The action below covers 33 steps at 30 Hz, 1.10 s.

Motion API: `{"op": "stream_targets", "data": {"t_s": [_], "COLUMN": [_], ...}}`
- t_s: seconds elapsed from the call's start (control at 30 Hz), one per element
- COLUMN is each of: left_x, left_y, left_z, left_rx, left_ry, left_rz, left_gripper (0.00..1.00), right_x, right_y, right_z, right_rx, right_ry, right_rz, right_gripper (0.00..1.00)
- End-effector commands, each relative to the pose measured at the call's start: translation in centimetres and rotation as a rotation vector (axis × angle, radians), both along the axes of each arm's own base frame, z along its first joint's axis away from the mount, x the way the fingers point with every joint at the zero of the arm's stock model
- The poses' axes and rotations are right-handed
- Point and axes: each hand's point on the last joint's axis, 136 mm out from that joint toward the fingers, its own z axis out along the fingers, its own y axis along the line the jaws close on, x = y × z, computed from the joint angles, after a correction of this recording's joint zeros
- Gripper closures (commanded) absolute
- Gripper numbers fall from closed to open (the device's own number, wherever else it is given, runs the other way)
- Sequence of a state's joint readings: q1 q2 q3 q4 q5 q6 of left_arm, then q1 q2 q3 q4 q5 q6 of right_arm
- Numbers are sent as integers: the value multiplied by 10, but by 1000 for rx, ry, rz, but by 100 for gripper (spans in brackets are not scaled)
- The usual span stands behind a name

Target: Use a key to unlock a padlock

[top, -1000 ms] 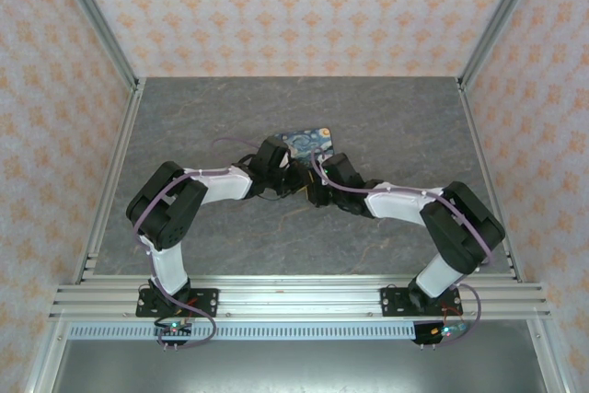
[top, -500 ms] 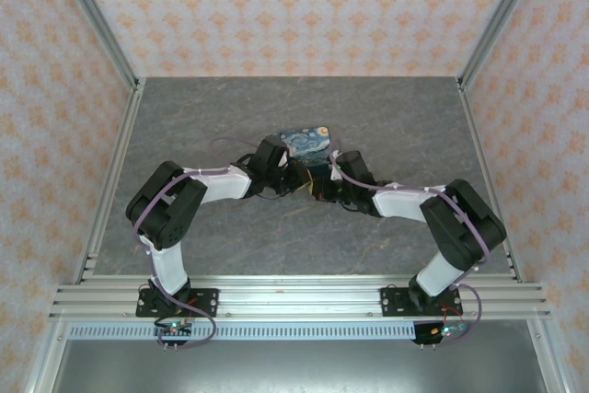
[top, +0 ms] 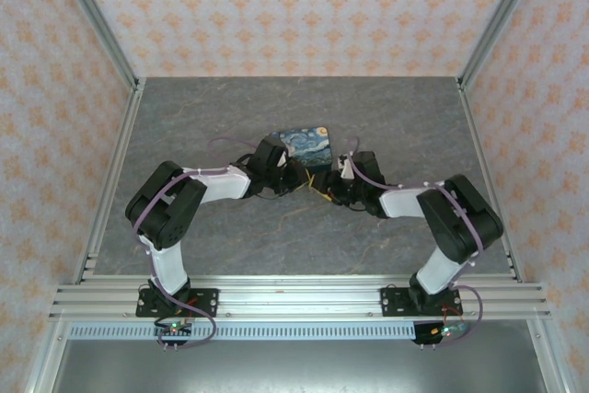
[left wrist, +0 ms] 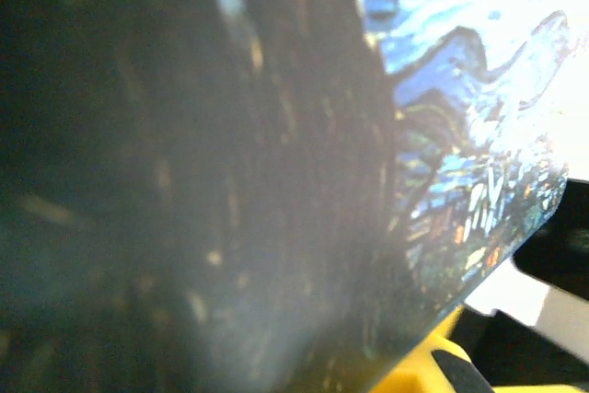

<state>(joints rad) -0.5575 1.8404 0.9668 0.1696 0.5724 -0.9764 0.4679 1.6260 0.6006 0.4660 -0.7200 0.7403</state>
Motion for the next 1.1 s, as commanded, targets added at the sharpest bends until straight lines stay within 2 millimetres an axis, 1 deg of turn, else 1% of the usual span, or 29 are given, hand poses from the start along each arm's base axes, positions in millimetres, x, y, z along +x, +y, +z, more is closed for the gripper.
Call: {"op": "stream_targets", "data": {"t_s": [0.0,0.03,0.07,0.13,0.23,0.3,0.37,0.4,0.5,0.73,0.9,1.07], "left_x": [-23,-24,-26,-29,-34,-36,-37,-37,-37,-34,-25,-17], "left_y": [-3,-1,0,-1,-3,-4,-3,-3,1,16,34,49], "left_z": [-5,-7,-9,-11,-12,-12,-9,-6,5,39,64,75], "left_rx": [32,43,51,59,67,74,76,71,82,127,186,236], "left_ry": [46,48,53,59,62,61,55,49,25,-50,-115,-145], "left_rz": [-73,-75,-79,-87,-96,-96,-94,-91,-86,-71,-36,5], "left_gripper": [100,99,95,89,71,56,46,43,36,27,20,18], "right_x": [9,9,8,6,9,10,12,12,12,19,35,57], "right_y": [-29,-36,-40,-41,-40,-37,-34,-32,-27,-13,-4,-7], "right_z": [19,19,18,18,21,23,24,25,25,27,33,35], "right_rx": [-68,-82,-94,-93,-65,-41,-24,-18,-10,0,0,-93], "right_ry": [-108,-112,-112,-110,-107,-104,-100,-99,-95,-104,-126,-168], "right_rz": [-94,-118,-131,-142,-158,-161,-158,-154,-142,-126,-125,-150], "right_gripper": [46,45,44,43,43,43,43,43,43,43,43,43]}}
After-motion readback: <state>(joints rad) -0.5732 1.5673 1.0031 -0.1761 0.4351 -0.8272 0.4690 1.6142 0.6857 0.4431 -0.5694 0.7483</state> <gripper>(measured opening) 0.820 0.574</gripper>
